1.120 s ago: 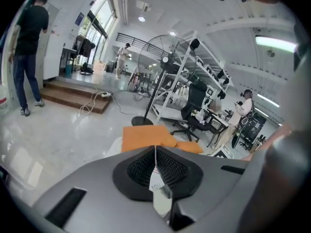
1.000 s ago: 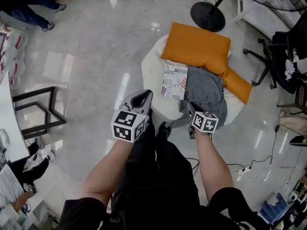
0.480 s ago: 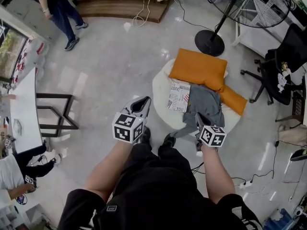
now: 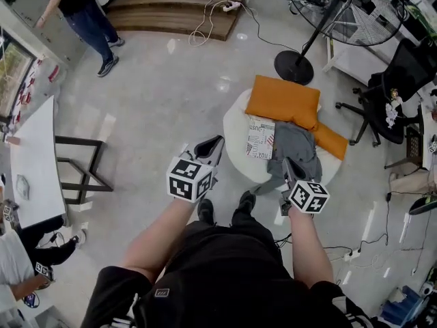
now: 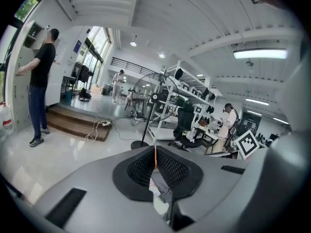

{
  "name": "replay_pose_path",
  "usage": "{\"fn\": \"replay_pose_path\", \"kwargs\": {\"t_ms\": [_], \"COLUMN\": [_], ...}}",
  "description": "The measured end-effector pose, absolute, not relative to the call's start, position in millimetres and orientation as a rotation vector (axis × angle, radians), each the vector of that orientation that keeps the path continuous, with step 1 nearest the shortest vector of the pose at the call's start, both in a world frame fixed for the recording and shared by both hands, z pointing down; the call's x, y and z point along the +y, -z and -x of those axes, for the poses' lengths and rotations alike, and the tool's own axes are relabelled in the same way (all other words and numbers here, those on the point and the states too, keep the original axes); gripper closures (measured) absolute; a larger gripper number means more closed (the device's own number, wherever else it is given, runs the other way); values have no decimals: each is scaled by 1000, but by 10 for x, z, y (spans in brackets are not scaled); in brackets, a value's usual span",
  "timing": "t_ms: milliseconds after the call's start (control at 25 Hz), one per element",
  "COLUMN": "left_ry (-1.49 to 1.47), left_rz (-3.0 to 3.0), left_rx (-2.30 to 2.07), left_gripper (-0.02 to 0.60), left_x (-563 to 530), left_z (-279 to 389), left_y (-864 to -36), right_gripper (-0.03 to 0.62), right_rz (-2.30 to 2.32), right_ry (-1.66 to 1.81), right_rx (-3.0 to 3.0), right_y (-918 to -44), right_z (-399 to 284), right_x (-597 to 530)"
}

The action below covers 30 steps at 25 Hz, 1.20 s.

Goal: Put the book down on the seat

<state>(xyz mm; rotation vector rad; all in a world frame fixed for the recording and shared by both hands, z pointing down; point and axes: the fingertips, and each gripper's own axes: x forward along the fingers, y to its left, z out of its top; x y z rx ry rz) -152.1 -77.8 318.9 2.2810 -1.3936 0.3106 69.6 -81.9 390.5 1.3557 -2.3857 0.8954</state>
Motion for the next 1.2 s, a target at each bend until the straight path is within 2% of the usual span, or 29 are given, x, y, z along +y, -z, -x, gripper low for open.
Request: {"fn": "replay_pose_path", "kwargs": {"t_ms": [280, 600, 840, 1200], "left_ry": [-278, -261, -239, -165], "left_rz": [-2338, -2453, -2508, -2508], "left_rx": [-1398, -1404, -1456, -1503], "left_gripper": [571, 571, 572, 572], "left_x": [-451, -283, -263, -81], "left_z": [2059, 1964, 1577, 565], "left_y": [-3080, -2643, -2223, -1900], "right_gripper": [577, 577, 577, 577], "right_rz": [-1366, -1501, -1537, -1533], "right_ry": [-768, -677, -556, -507], "right_rx": [-2458, -2525, -2620, -2754], "right_y": [-3266, -2629, -2183, -1879], "right_z": [-96, -416, -871, -1834], "right_x": [-316, -29, 18, 144]}}
